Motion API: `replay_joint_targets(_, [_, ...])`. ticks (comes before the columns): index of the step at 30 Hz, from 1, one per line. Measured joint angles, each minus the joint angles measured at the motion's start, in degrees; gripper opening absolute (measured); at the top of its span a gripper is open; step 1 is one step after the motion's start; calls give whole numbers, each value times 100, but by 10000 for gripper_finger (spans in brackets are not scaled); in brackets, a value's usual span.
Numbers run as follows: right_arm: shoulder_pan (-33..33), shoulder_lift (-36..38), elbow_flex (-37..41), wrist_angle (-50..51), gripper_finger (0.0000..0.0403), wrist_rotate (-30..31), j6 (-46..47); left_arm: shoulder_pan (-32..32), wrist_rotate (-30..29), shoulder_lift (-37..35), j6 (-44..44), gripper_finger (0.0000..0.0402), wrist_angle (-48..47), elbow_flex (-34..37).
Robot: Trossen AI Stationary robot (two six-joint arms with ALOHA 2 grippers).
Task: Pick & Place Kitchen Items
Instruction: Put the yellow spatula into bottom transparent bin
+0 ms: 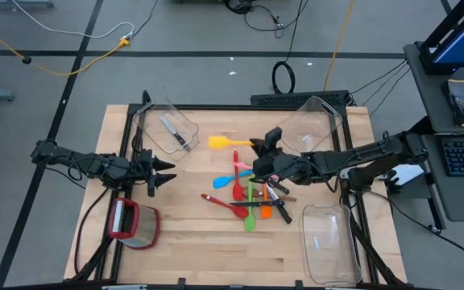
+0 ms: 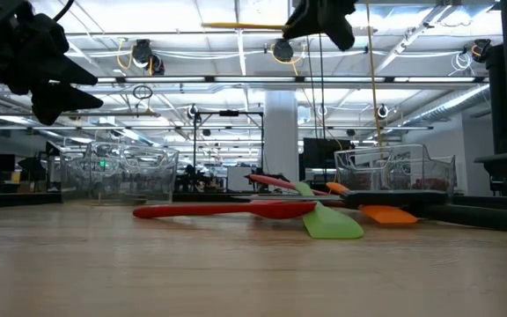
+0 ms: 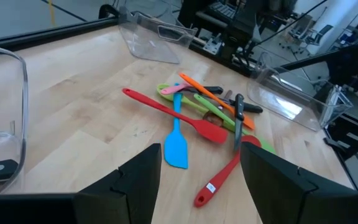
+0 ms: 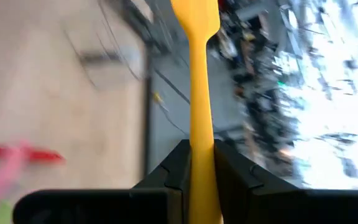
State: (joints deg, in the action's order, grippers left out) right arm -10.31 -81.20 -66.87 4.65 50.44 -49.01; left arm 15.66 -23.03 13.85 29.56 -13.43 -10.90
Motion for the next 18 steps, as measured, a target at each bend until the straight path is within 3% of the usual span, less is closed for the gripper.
replay_joint_targets(4, [4, -124, 4, -12, 42, 1001, -904, 0, -4, -1, 17, 223, 0, 0])
replay_joint_targets(8, [9, -305, 3, -13, 42, 1565, -1569, 0, -9, 2, 20, 223, 0, 0])
replay_joint_targets(18, [-34, -713, 11, -817, 40, 1918, -3415, 1, -9, 2, 29, 223, -2, 2])
